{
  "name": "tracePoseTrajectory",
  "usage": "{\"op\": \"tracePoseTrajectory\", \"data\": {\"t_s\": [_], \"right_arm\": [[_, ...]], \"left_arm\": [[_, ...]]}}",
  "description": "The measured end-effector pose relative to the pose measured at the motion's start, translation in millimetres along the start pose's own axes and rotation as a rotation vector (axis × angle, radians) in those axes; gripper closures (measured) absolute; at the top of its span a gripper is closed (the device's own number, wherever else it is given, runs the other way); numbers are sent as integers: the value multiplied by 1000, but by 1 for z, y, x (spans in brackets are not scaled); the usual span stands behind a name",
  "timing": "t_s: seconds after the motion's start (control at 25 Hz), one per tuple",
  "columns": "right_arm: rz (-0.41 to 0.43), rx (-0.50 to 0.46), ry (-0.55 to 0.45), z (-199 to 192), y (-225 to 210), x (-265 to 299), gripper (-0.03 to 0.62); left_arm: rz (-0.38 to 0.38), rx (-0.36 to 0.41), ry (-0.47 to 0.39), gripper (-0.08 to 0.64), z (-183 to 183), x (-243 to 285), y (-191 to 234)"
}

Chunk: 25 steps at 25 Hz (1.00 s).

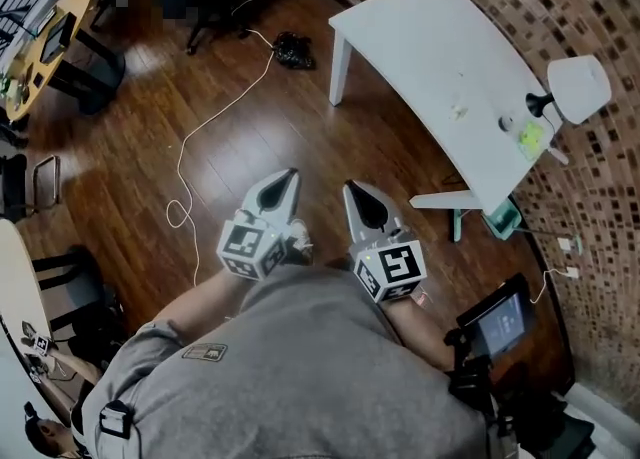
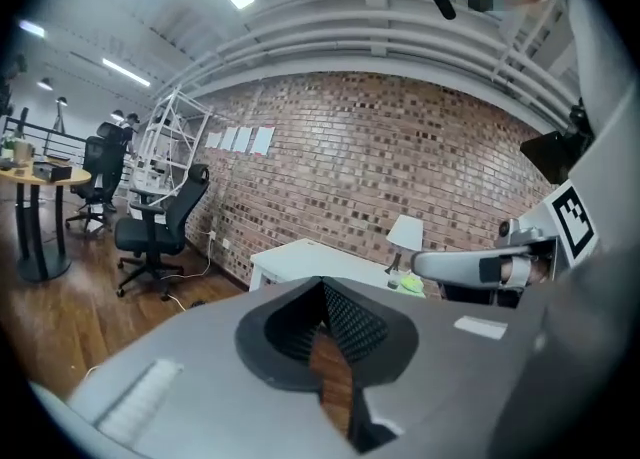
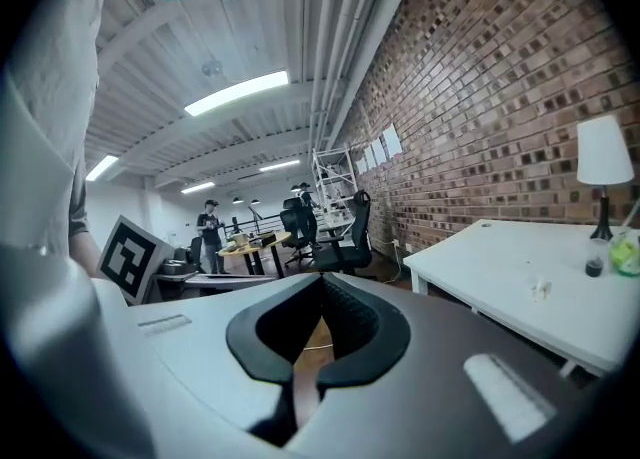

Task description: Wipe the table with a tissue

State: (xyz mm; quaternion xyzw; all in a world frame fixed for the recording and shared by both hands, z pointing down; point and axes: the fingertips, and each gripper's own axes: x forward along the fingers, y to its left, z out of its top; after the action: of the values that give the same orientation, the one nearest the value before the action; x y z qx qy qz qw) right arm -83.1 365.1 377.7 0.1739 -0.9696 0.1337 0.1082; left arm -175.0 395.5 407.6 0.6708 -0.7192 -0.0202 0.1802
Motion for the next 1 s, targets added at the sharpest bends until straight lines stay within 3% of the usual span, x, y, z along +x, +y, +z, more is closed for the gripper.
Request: {"op": "tracePoseTrajectory", "data": {"t_s": [0.44,1.0], "right_arm": [[-108,37,-9,9,-33,50,580],[-184,96,-66,58,-218,90,580]], "left_arm": [[-97,-13,29,558,14,60,33],[-130,40,58,558,58,245,0]]}}
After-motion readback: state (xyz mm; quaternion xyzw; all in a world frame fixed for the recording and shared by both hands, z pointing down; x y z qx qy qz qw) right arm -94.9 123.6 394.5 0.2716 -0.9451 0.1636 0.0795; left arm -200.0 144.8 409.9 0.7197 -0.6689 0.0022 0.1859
